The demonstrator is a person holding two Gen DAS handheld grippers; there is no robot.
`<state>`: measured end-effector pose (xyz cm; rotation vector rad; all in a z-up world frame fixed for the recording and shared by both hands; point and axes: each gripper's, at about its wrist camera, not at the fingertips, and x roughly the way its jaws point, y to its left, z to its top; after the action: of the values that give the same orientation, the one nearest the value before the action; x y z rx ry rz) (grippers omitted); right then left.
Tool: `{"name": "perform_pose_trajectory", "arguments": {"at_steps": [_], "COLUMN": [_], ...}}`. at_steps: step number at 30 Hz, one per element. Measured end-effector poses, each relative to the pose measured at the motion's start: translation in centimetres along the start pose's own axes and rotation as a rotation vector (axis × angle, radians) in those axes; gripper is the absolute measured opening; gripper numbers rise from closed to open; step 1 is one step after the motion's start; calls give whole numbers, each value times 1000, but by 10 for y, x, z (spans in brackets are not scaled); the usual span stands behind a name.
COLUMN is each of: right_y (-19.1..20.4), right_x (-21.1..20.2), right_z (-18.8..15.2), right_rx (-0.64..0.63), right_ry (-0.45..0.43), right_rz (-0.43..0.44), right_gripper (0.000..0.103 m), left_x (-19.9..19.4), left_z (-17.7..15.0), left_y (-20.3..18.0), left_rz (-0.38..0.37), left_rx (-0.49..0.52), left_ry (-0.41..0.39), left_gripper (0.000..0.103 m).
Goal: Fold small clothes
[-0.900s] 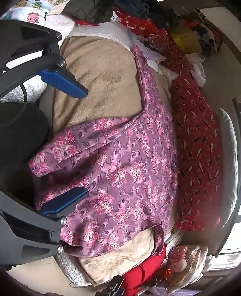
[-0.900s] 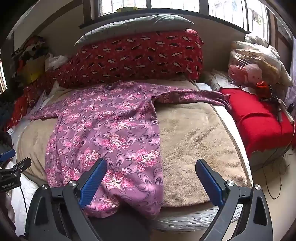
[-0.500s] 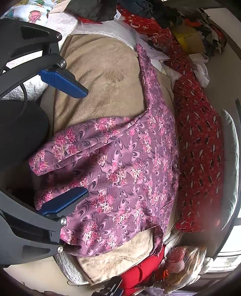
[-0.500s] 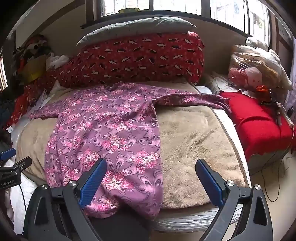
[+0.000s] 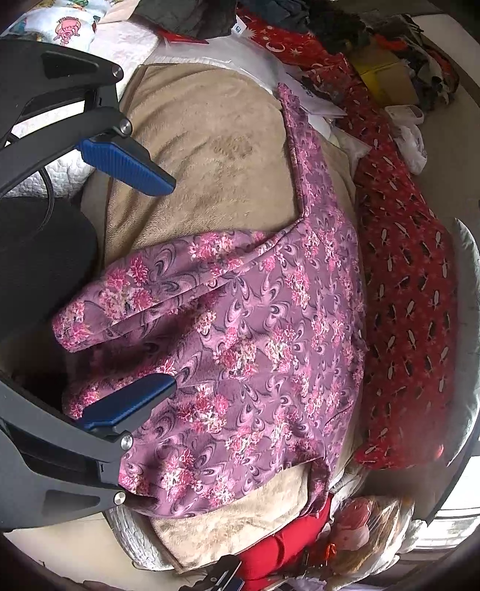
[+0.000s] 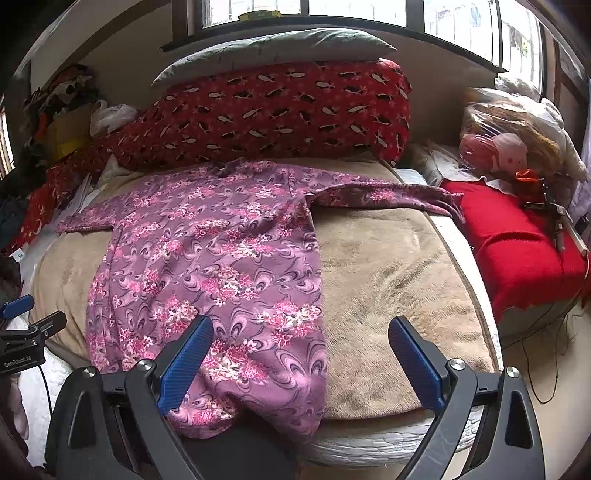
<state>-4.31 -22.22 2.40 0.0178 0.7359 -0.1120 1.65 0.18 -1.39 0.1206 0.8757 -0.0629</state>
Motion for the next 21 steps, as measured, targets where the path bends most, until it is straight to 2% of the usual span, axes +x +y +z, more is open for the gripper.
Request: {"name": "perform_pose_trajectory", "arguments": {"at_steps": [3, 6, 9, 11, 12, 13, 14, 18, 19, 21], "right_y": [1, 0, -12, -26, -36, -42, -51, -61, -60, -53], "right_x": [3, 7, 20, 32, 42, 47, 57, 89, 94, 107], "right_z": [2, 4, 4, 0, -4, -7, -12, -29, -32, -40], "right_rx": [-3, -3, 45, 99, 138, 159, 198, 260, 260, 254], "right_ry": [-3, -1, 37, 78, 108, 127, 161, 265, 284, 334], "right_rz": [3, 3, -1, -3, -5, -5, -6, 16, 27, 67], "right_gripper": [96, 96, 96, 96, 96, 96, 96, 94, 92, 85], "left_x": [3, 10, 27, 43, 54, 60, 66, 89, 94, 100], "left_z": [1, 6, 14, 16, 16, 13, 9, -17, -21, -30], "left_y": [0, 6, 27, 44, 53, 55, 54, 27, 17, 1], "left_rz": [23, 4, 11, 1, -4, 7, 26, -21, -55, -69], "left_rx": [13, -5, -78, -146, -180, -178, -162, -92, -82, -35], "left_ry": [1, 16, 72, 128, 181, 210, 268, 453, 478, 519], "left_gripper": [97, 97, 97, 97, 97, 97, 97, 97, 97, 97]}}
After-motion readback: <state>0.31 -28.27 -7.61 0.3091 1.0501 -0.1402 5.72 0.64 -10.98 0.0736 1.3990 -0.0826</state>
